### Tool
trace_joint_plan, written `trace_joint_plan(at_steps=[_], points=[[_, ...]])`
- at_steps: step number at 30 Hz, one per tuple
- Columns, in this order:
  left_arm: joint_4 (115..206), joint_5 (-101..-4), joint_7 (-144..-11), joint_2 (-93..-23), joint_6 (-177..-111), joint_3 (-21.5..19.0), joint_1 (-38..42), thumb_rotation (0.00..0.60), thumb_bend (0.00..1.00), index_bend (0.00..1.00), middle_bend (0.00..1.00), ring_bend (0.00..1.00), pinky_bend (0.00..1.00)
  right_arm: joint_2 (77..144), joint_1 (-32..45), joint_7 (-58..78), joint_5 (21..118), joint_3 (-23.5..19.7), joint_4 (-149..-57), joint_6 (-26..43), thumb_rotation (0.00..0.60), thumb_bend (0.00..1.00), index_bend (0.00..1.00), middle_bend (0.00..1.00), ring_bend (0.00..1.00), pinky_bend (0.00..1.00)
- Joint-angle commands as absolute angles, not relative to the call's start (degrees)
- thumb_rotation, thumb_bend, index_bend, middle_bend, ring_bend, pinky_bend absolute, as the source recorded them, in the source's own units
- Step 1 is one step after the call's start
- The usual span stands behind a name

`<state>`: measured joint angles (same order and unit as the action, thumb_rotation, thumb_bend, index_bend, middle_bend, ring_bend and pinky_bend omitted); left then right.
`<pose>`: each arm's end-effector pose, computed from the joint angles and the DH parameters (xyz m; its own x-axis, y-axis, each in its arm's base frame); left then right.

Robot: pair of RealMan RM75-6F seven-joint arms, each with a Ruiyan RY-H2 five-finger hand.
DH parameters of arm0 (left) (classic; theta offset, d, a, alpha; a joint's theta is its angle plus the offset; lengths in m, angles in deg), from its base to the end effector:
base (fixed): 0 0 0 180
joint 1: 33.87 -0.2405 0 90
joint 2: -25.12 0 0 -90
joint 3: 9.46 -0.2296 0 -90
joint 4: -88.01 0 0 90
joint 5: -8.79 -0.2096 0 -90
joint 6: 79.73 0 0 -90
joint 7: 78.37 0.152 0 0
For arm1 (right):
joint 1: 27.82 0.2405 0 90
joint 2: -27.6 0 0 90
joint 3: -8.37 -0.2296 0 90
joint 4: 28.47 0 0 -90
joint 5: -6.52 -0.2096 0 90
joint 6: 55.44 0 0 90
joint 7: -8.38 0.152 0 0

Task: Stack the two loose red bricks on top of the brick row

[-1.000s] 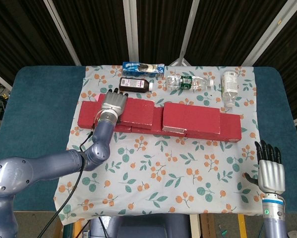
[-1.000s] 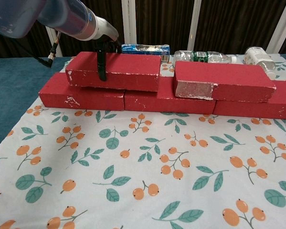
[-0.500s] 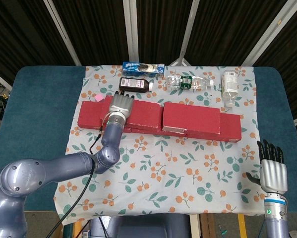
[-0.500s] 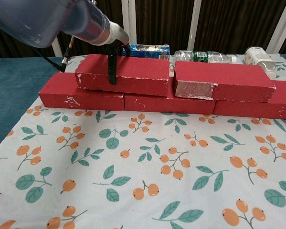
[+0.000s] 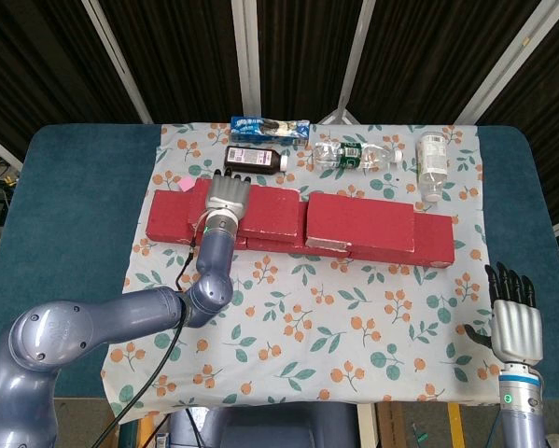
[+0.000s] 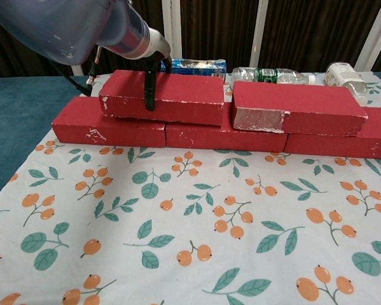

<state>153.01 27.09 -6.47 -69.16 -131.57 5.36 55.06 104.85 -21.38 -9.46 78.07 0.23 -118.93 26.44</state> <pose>0.0136 0.4427 -0.0224 0.6984 0.3913 0.5993 0.6892 -0.1417 -0.7106 -0.2932 -0.2083 0.0975 0.4550 -0.0377 0.8897 -0.8682 0.2034 0.4526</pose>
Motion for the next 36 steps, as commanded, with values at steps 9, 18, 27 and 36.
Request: trace_joint_plan(at_steps=[9,18,27,36], points=[[151.8,26.5,-4.1,-71.0,-132.1,7.5,55.2,0.600,0.00,0.26,0.33,0.00,0.11,104.9,-21.3,-9.5,78.1,0.3,-118.9,26.4,0.600,0.19,0.00,0.00,0.00,0.00],[150.4,26.1,-2.3,-72.2,-132.9,9.0,54.9,0.600,0.00,0.26,0.33,0.00,0.11,104.9,-21.3,-9.3,78.0,0.3,-118.7,26.3,0.600,0.19,0.00,0.00,0.00,0.00],[149.1,25.8,-1.0,-73.3,-133.3,10.5,54.6,0.600,0.00,0.26,0.33,0.00,0.11,105.0,-21.2,-9.4,77.9,0.3,-118.5,26.2,0.600,0.19,0.00,0.00,0.00,0.00],[148.5,25.2,0.1,-74.1,-133.7,12.1,54.2,0.600,0.00,0.25,0.33,0.00,0.11,105.0,-21.2,-9.3,77.8,0.3,-118.5,26.2,0.600,0.19,0.00,0.00,0.00,0.00]])
